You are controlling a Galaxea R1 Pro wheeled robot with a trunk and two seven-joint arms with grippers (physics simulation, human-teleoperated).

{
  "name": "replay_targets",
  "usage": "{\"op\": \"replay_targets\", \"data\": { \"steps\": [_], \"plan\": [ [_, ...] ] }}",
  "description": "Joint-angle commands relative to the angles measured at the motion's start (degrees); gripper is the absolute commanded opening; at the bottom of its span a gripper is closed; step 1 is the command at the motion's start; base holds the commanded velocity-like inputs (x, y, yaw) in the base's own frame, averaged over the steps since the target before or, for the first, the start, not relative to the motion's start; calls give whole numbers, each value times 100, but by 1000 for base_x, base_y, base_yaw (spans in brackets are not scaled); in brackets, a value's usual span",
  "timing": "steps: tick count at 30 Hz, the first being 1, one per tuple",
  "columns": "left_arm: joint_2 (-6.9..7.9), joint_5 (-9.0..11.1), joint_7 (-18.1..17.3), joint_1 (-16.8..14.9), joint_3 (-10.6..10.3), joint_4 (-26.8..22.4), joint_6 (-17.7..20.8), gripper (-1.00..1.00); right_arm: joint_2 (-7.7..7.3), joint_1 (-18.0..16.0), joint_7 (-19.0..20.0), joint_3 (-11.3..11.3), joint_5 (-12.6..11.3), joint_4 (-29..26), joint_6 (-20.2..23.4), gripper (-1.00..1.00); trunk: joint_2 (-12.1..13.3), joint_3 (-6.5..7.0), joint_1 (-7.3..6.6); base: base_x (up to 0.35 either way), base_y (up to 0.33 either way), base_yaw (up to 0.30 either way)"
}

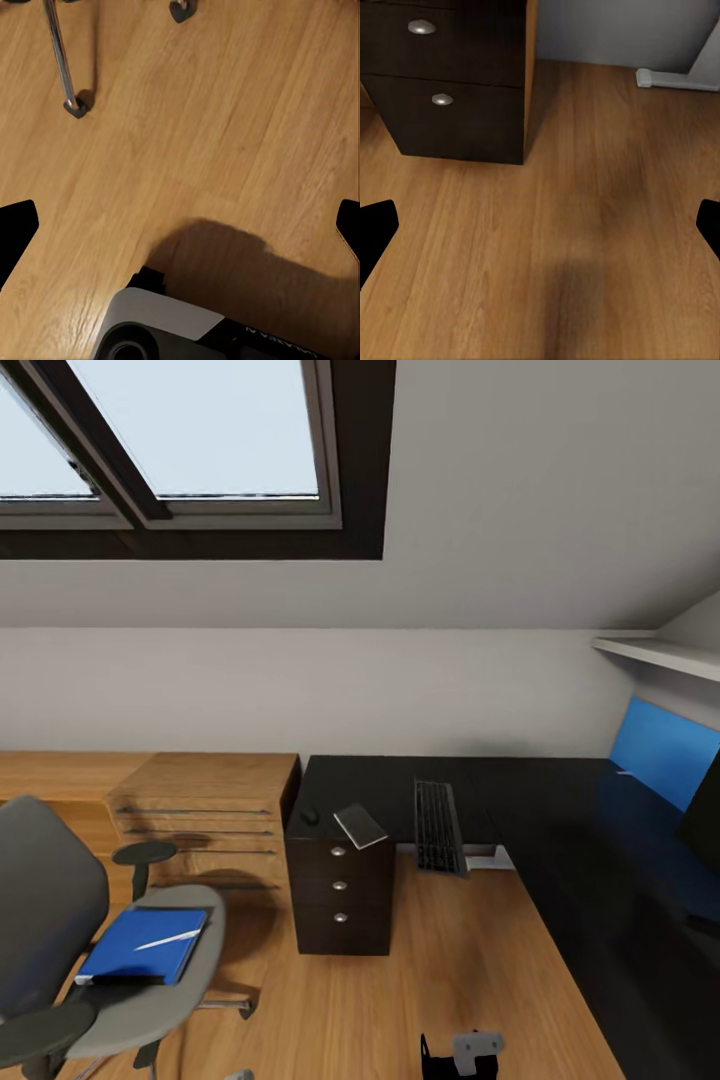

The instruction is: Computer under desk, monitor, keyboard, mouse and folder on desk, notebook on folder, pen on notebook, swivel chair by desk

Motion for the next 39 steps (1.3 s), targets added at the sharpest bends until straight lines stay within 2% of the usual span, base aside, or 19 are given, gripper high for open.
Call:
{"op": "replay_targets", "data": {
  "steps": [1,9,13,16,21,26,30,32,36,37,38,39],
  "plan": [
    [-1,42,23,-5,-49,1,-14,100,-2,-6,-34,50,-33,4,-13,100,-11,-13,6,329,5,0],
    [0,36,23,-5,-50,1,-21,100,4,-6,-34,53,-35,4,-8,100,-11,-13,6,317,1,0],
    [-1,33,23,-5,-55,10,-190,100,8,-6,-34,51,-29,4,-5,100,-11,-13,6,239,0,0],
    [-39,33,23,-5,-57,66,-397,100,0,-6,-34,50,-32,4,-4,100,-11,-13,6,100,0,0],
    [-96,31,20,-5,-59,78,-448,100,-3,-6,-34,50,-35,4,-12,100,-11,-13,6,13,0,0],
    [-314,13,6,-5,-76,32,-476,100,-10,-6,-40,42,-54,-4,-20,100,-11,-13,6,1,0,0],
    [-454,3,21,-5,-103,-212,-466,100,-21,-6,-50,8,-91,-29,-16,100,-172,-84,94,0,0,0],
    [-482,-4,44,-5,-112,-475,-436,100,-38,-7,-51,-18,-156,-70,-4,100,-252,-120,138,0,0,0],
    [-498,-9,161,-5,-141,-1049,-289,100,-130,-16,-51,-91,-479,-319,103,100,-412,-192,226,0,0,0],
    [-497,-9,214,-5,-146,-1197,-199,100,-152,-20,-51,-100,-575,-406,166,100,-452,-210,248,0,0,0],
    [-491,-10,363,-5,-150,-1549,101,100,-204,-26,-48,-112,-789,-617,351,100,-493,-228,270,0,0,0],
    [-488,-10,460,-5,-151,-1755,309,100,-234,-29,-45,-118,-903,-737,471,100,-533,-246,292,0,0,0]
  ]
}}
